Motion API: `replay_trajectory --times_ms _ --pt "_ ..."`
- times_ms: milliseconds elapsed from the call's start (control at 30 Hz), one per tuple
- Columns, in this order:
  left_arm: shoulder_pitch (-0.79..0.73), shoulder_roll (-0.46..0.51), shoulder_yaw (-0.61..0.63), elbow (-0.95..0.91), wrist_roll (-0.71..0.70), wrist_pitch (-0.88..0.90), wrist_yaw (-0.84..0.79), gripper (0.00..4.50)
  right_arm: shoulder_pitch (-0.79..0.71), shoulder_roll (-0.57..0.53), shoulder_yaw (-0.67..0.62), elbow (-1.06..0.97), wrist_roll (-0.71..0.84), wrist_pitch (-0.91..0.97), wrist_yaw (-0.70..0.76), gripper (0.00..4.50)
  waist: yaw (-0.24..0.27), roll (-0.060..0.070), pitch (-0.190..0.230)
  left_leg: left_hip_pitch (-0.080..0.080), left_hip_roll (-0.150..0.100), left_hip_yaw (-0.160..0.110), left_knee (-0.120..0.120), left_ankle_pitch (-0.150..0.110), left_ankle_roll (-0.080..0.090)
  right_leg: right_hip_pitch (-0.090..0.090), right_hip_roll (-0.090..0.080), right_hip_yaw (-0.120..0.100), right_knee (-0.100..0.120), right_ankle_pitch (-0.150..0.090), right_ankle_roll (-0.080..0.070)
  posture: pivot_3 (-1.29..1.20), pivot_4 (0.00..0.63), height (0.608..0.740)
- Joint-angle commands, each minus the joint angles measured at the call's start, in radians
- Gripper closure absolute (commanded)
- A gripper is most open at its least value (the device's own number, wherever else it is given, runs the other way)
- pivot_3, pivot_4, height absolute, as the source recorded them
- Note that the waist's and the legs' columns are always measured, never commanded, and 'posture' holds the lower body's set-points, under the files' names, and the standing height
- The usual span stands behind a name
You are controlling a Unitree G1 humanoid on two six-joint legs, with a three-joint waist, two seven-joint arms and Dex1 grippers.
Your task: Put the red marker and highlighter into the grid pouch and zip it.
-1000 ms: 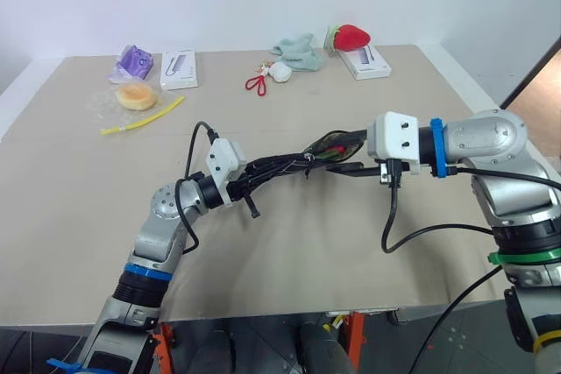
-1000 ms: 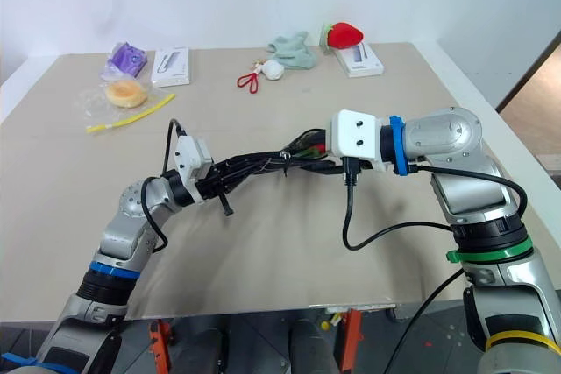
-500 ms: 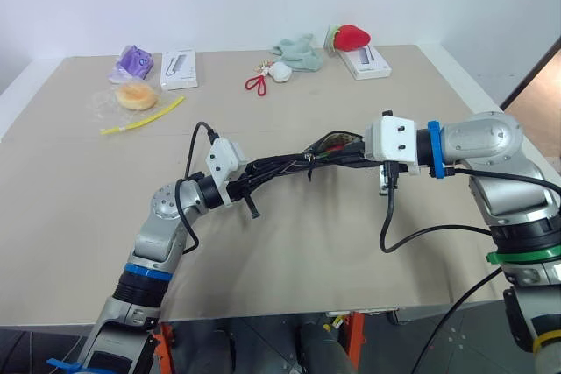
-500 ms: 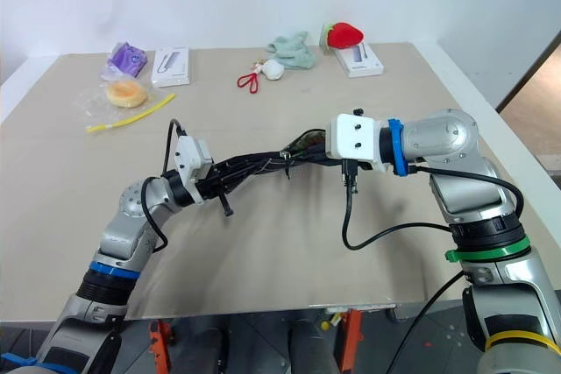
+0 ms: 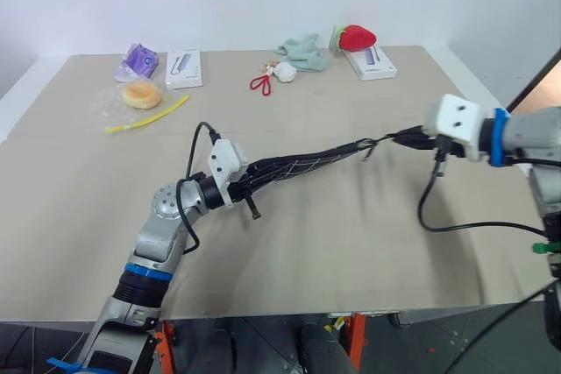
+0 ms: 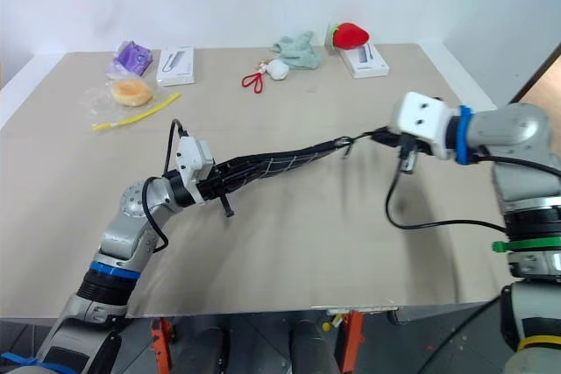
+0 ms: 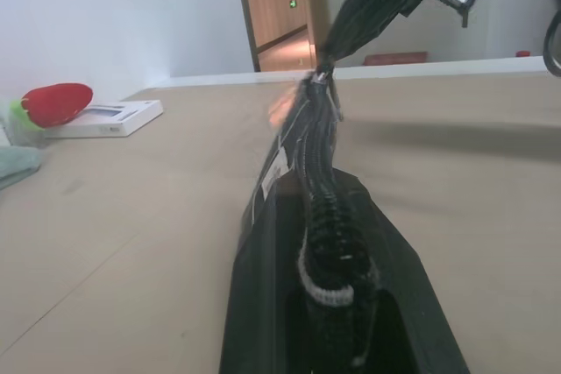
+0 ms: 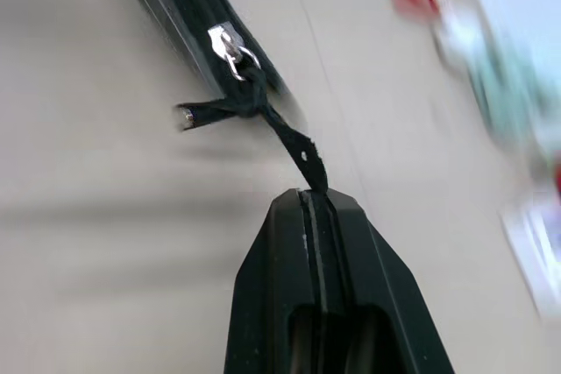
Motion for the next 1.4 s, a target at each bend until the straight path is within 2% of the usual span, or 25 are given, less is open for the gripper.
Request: replay_trajectory --times_ms 33,167,233,333,367,400,433,467,567,600,633,667,733,867,967,1133,1300,1400 --pt "-0.01 0.007 0.016 -0.028 -0.01 -0.009 -0.003 4.5 -0.034 -0.039 -0.048 0.041 -0.008 -0.034 -0.018 4.44 -0.008 0.0 0.0 0.0 0.0 0.0 0.0 0.0 0.0 0.0 0.0 0.0 0.0 0.0 0.0 0.0 0.15 0.74" --pt "-0.013 0.01 0.014 -0.024 -0.012 -0.008 -0.004 4.5 -0.03 -0.028 -0.052 0.026 0.014 -0.016 -0.008 4.44 -0.013 0.0 0.0 0.001 0.0 0.0 0.0 0.0 0.0 0.0 0.0 0.001 0.0 0.0 0.0 0.0 0.15 0.74" --pt "-0.005 0.018 0.006 -0.038 -0.02 0.008 -0.02 4.5 -0.011 -0.006 -0.068 -0.033 0.071 0.055 0.006 4.44 -0.013 0.0 0.0 0.001 0.0 0.0 0.0 0.0 0.0 0.0 0.0 0.001 0.0 0.0 0.0 0.0 0.15 0.74" --pt "0.022 0.065 -0.015 -0.104 -0.102 0.137 -0.1 4.5 0.018 0.01 -0.101 -0.11 0.153 0.162 0.015 3.52 -0.014 0.0 0.0 0.0 0.0 0.0 0.0 0.0 0.0 0.0 0.0 0.001 0.0 0.0 0.001 0.0 0.15 0.74" --pt "0.031 0.087 -0.022 -0.129 -0.128 0.181 -0.131 3.72 0.026 0.009 -0.109 -0.125 0.166 0.187 0.015 2.85 -0.014 0.0 0.0 0.001 0.0 0.0 0.0 0.0 0.0 0.0 0.0 0.001 0.001 0.0 0.0 0.0 0.15 0.74" --pt "0.036 0.102 -0.025 -0.147 -0.147 0.214 -0.147 3.26 0.032 0.008 -0.114 -0.136 0.174 0.203 0.013 2.24 -0.014 0.0 0.0 0.0 0.0 0.0 0.0 0.0 0.0 0.0 0.001 0.001 0.001 0.0 0.0 0.0 0.15 0.74" --pt "0.04 0.115 -0.022 -0.165 -0.169 0.253 -0.157 3.09 0.039 0.007 -0.12 -0.148 0.184 0.223 0.014 2.07 -0.014 0.0 0.0 0.0 0.0 0.0 0.0 0.0 0.0 0.0 0.0 0.001 0.001 0.0 0.0 0.0 0.15 0.74" --pt "0.043 0.126 -0.019 -0.18 -0.186 0.282 -0.163 2.59 0.046 0.005 -0.127 -0.157 0.194 0.239 0.014 1.52 -0.014 0.0 0.0 0.0 0.0 0.0 0.0 0.0 0.0 0.0 0.0 0.001 0.001 0.0 0.0 0.0 0.15 0.74" --pt "0.05 0.162 -0.015 -0.217 -0.221 0.358 -0.182 1.36 0.066 -0.003 -0.14 -0.174 0.211 0.275 0.012 0.28 -0.015 0.0 0.0 0.0 0.0 0.0 0.0 0.0 0.0 0.0 0.0 0.001 0.001 -0.001 0.002 0.0 0.15 0.74" --pt "0.054 0.177 -0.013 -0.229 -0.233 0.383 -0.187 0.92 0.08 -0.009 -0.145 -0.18 0.214 0.284 0.014 0.0 -0.015 0.0 0.0 0.0 0.0 0.0 0.0 0.0 0.0 0.0 0.0 0.001 0.001 -0.001 0.002 0.0 0.15 0.74" --pt "0.057 0.185 -0.009 -0.237 -0.241 0.399 -0.187 0.37 0.09 -0.013 -0.15 -0.185 0.218 0.294 0.012 0.0 -0.015 0.0 0.0 0.0 0.0 0.0 0.0 0.0 0.0 0.0 0.0 0.001 0.001 -0.002 0.004 0.0 0.15 0.74" --pt "0.061 0.19 -0.001 -0.241 -0.245 0.409 -0.179 0.06 0.103 -0.015 -0.158 -0.191 0.225 0.307 0.01 0.0 -0.015 0.0 0.0 0.0 0.0 0.0 0.0 0.0 0.0 0.0 0.0 0.0 0.001 -0.002 0.004 0.0 0.15 0.74" --pt "0.064 0.196 0.031 -0.244 -0.261 0.433 -0.152 0.06 0.13 -0.019 -0.176 -0.207 0.238 0.329 0.009 0.0 -0.015 0.0 0.0 0.0 0.0 0.0 0.0 0.0 0.0 0.0 0.001 0.0 0.001 -0.002 0.004 0.0 0.15 0.74" --pt "0.076 0.221 0.171 -0.225 -0.325 0.512 -0.047 0.06 0.185 -0.015 -0.252 -0.24 0.324 0.432 0.009 0.0 -0.016 0.0 0.0 0.0 0.001 0.0 0.0 0.0 0.0 0.0 0.001 0.0 0.001 -0.002 0.004 0.0 0.15 0.74" --pt "0.108 0.28 0.251 -0.196 -0.25 0.504 0.045 0.06 0.232 -0.021 -0.309 -0.227 0.38 0.514 0.015 0.0 -0.02 0.0 0.0 0.001 0.001 0.0 0.0 0.0 0.0 0.0 0.001 0.0 0.001 -0.002 0.004 0.0 0.15 0.74" --pt "0.232 0.46 0.35 -0.168 -0.196 0.484 0.002 0.06 0.325 -0.042 -0.36 -0.157 0.417 0.596 0.037 0.0 -0.025 -0.001 0.0 0.001 0.001 0.0 0.0 0.0 0.001 0.0 0.001 0.0 0.001 -0.003 0.004 0.0 0.15 0.74" --pt "0.318 0.567 0.424 -0.14 -0.19 0.464 -0.065 0.06 0.355 -0.046 -0.331 -0.078 0.409 0.604 0.085 0.0 -0.026 -0.001 0.001 0.001 0.001 0.001 0.0 0.0 0.0 0.0 0.001 0.0 0.001 -0.003 0.004 0.0 0.15 0.74" --pt "0.327 0.603 0.448 -0.113 -0.183 0.449 -0.084 0.06 0.317 -0.021 -0.305 -0.034 0.387 0.578 0.07 0.0 -0.028 -0.001 0.001 0.001 0.001 0.001 0.0 0.0 0.0 -0.001 0.001 0.0 0.001 -0.003 0.002 0.0 0.15 0.74"
